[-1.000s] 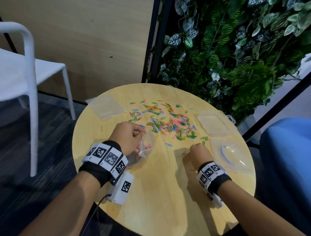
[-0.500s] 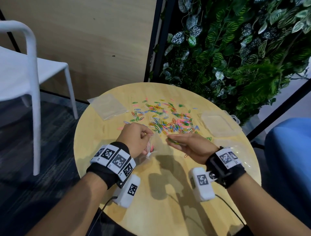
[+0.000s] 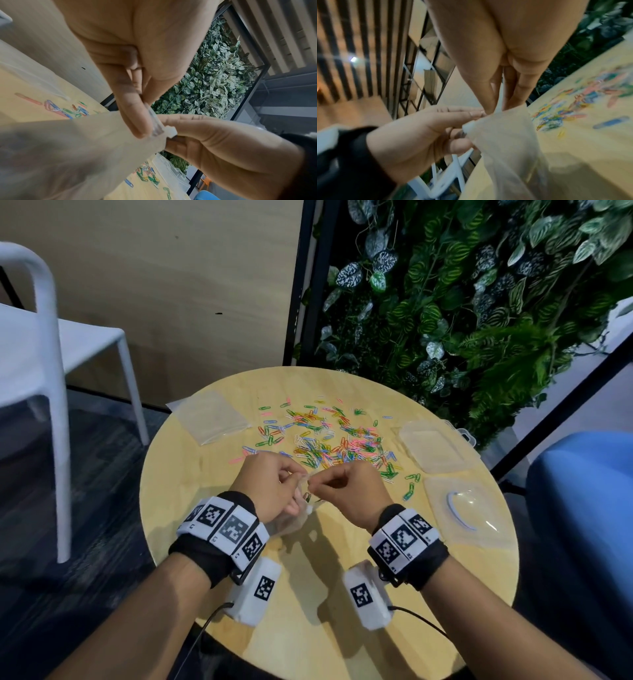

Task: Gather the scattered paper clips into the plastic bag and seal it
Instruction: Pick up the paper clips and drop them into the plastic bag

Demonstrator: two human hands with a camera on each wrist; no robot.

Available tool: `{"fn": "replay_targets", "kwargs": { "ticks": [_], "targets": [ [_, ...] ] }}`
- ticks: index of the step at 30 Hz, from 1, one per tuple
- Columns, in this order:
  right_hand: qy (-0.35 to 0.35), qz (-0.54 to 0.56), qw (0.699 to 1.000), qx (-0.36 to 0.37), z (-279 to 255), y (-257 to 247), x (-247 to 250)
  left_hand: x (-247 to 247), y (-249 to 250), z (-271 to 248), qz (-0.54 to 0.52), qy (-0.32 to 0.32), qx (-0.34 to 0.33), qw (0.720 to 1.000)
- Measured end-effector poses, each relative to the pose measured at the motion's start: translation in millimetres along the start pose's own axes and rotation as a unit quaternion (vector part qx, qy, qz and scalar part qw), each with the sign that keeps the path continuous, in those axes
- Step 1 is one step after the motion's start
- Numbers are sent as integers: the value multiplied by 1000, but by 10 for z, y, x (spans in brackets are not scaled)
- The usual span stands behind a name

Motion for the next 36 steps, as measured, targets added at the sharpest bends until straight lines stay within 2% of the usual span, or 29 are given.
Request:
{"fn": "replay_targets", "kwargs": {
  "ticks": [3,5,6,8,10,11,15,20,24,26,29,32,34,36],
  "targets": [
    [90,79,993,-20,-100,134,195,26,-22,22,5,14,-2,1000],
    [111,74,986,-103,-246,398,409,63,-38,48,0,24,-1,1000],
    [88,35,981,-172,-355,587,505,81,-40,52,-3,28,-1,1000],
    [-8,-91,946,-310,-619,906,609,96,-35,45,-1,30,-2,1000],
    [-89,-243,900,-351,-759,1132,620,91,-28,29,-1,25,-4,1000],
    [-89,-285,889,-346,-755,1201,611,88,-29,20,-3,22,-3,1000],
    [-16,-313,893,-322,-462,1217,534,118,-51,7,-3,18,-7,1000],
    [50,-201,922,-328,-21,1326,628,198,-100,54,-4,20,-2,1000],
    [48,-215,919,-326,315,1436,714,242,-126,126,-5,23,1,1000],
    [25,-245,911,-332,464,1470,694,245,-122,144,-6,24,-2,1000],
    [-102,-329,879,-329,622,1561,575,226,-108,152,-5,22,-6,1000],
    [-194,-415,856,-239,756,1576,419,205,-88,160,-1,17,-7,1000],
    [-212,-457,845,-183,811,1478,316,199,-81,161,-4,17,-5,1000],
    [-229,-502,819,-155,817,1339,261,189,-83,155,-5,16,-3,1000]
  ]
}}
Point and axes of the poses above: each hand's wrist, its own z-axis towards the middle knuckle, its own x-axis out of the back of the hand, y = z × x, the point moved 5 cm from there along z, towards the middle knuckle, and after that the axes turned 15 degrees about x, right-handed, at the moved point
